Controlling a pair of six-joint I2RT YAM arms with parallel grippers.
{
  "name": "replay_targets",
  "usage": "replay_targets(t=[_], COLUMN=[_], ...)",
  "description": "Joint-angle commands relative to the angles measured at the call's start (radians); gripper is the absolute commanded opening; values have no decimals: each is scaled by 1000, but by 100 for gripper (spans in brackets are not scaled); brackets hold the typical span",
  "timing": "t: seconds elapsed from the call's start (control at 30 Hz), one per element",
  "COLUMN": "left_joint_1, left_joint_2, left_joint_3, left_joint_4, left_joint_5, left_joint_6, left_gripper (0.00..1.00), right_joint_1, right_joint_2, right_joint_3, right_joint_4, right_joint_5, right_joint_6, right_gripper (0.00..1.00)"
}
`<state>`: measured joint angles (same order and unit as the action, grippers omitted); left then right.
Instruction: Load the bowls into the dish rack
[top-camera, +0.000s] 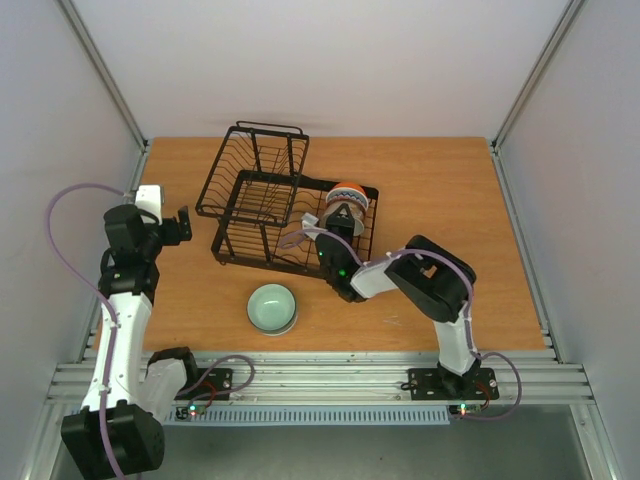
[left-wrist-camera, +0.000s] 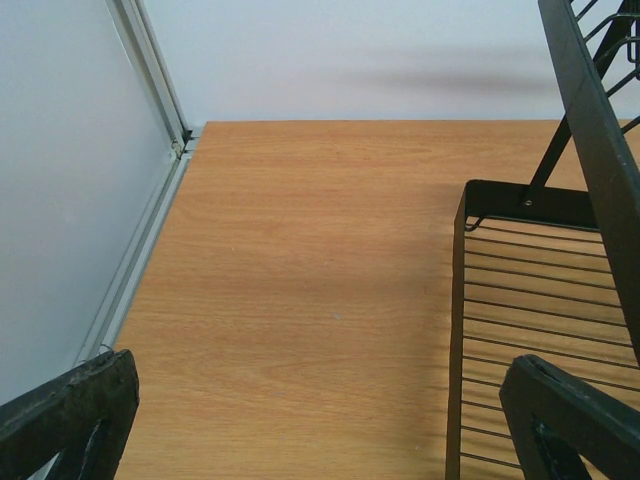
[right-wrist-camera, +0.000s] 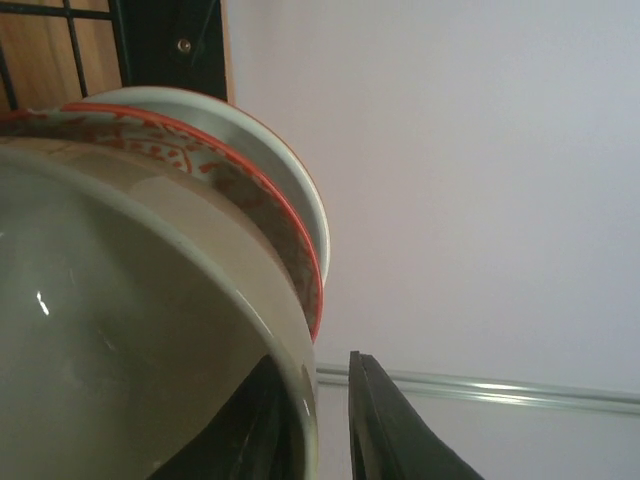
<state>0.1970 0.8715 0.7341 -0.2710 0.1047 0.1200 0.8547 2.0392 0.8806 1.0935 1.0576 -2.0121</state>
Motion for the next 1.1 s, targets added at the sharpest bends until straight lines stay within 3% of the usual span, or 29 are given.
replay_targets(t=[0.0, 0.1, 0.13, 0.43, 0.7, 0.8, 1.07], left_joint_1=[9, 9, 9, 10, 9, 10, 11], left_joint_2=[-21, -25, -26, -28, -24, -20, -14], left_joint_3=[-9, -9, -9, -8, -8, -8, -8], left_joint_4=[57, 55, 55, 56, 56, 56, 57], left_joint_5=[-3, -8, -10, -10, -8, -6, 4], left_joint_6=[-4, -3, -3, -2, -2, -3, -2], left_gripper=[99, 99, 99, 99, 99, 99, 99], right_joint_1=[12, 12, 12, 30, 34, 44, 97], right_joint_2=[-183, -270, -284, -310, -330, -385, -472], right_joint_3=[22, 65, 72, 99, 129, 196, 504], right_joint_4=[-369, -766, -806, -1002, -1123, -1310, -2020], right_joint_5=[-17, -80, -88, -135, -182, -208, -382], right_joint_6=[370, 637, 668, 808, 897, 1006, 1491], right_gripper=[25, 39, 41, 59, 63, 65, 64])
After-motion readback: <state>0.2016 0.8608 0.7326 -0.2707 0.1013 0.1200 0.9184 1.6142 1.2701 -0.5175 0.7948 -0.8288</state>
